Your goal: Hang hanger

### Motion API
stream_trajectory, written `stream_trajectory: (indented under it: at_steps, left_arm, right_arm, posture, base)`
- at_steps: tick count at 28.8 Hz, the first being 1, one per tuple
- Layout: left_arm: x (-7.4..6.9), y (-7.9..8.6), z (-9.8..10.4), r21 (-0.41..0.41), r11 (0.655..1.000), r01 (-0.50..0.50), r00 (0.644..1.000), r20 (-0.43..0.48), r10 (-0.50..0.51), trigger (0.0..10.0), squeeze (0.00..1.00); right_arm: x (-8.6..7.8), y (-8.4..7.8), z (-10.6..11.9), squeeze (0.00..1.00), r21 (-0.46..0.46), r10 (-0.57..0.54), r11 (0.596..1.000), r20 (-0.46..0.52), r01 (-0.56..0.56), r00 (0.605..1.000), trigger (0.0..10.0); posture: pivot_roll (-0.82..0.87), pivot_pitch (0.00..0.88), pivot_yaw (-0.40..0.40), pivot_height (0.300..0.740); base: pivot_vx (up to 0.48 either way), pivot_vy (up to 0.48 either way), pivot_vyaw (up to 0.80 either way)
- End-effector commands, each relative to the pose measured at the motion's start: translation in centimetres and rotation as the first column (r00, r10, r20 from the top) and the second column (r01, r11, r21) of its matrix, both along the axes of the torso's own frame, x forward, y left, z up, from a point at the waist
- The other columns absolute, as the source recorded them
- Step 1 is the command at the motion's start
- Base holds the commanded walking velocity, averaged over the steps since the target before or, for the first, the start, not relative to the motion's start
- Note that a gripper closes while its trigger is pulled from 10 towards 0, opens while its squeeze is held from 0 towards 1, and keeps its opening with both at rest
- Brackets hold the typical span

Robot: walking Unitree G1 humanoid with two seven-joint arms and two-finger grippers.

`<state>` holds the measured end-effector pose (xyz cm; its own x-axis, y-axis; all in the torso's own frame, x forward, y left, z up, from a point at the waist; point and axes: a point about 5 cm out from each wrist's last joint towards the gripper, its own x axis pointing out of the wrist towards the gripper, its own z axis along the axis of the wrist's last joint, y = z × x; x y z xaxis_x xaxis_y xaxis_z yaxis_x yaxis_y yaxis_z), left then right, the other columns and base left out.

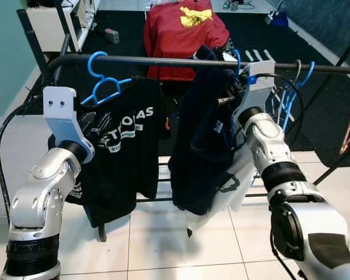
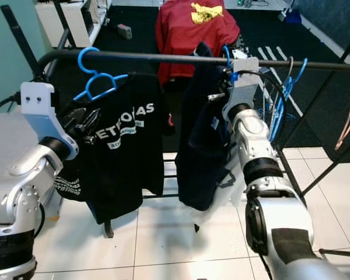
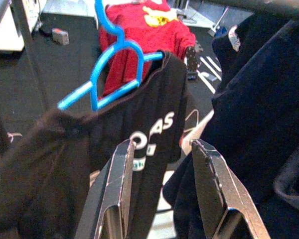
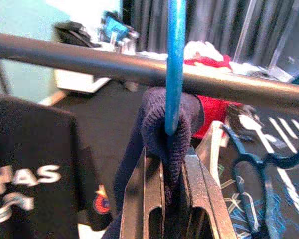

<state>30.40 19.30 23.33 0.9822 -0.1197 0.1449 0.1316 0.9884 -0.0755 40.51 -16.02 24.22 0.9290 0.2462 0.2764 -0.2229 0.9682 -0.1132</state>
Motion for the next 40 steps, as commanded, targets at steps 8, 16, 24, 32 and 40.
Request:
stream_trajectory:
  at_steps: [8, 16, 24, 32, 40]
  left_arm:
    - [-1.0, -0.2, -2.0, -0.056, 0.998, -0.01, 0.999, -0.038, 0.008, 10.0, 0.0]
    - [-2.0, -1.6, -5.7, -0.044, 0.999, -0.021, 0.994, -0.105, 0.016, 10.0, 0.0]
    - [-2.1, -1.8, -6.9, -0.018, 1.0, -0.024, 0.988, -0.151, 0.021, 10.0, 0.0]
    - [-1.7, -2.0, -7.6, -0.017, 0.999, -0.03, 0.983, -0.182, 0.026, 10.0, 0.0]
    - [-1.4, -3.1, -10.8, 0.004, 1.0, -0.015, 0.951, -0.308, 0.016, 10.0, 0.0]
  right_arm:
    - [-2.0, 2.2, -0.3, 0.0, -0.065, 0.115, 0.992, 0.113, -0.108, 0.987, 0.0]
    - [-5.5, 4.1, -6.7, 0.0, -0.174, 0.307, 0.934, -0.057, -0.313, 0.95, 0.0]
    - [-6.3, 4.3, -9.1, 0.0, -0.054, 0.295, 0.95, -0.177, -0.309, 0.939, 0.5]
    - [-6.8, 4.5, -11.0, 0.0, 0.092, 0.241, 0.97, -0.29, -0.224, 0.926, 10.0]
    - [-8.2, 5.3, -15.7, 0.0, 0.24, 0.27, 0.957, -0.556, -0.159, 0.786, 10.0]
  posture:
    - [0.0, 0.03, -0.028, 0.74]
    - [0.0, 0.042, -0.033, 0.74]
    - [0.02, 0.035, -0.034, 0.74]
    - [0.02, 0.029, -0.027, 0.74]
    - [0.01, 0.04, -0.045, 0.74]
  base:
    - [0.0, 0.0, 0.0]
    - [0.0, 0.0, 0.0]
    - [0.0, 0.0, 0.0]
    - [0.0, 0.0, 0.0]
    - [0.0, 0.0, 0.0]
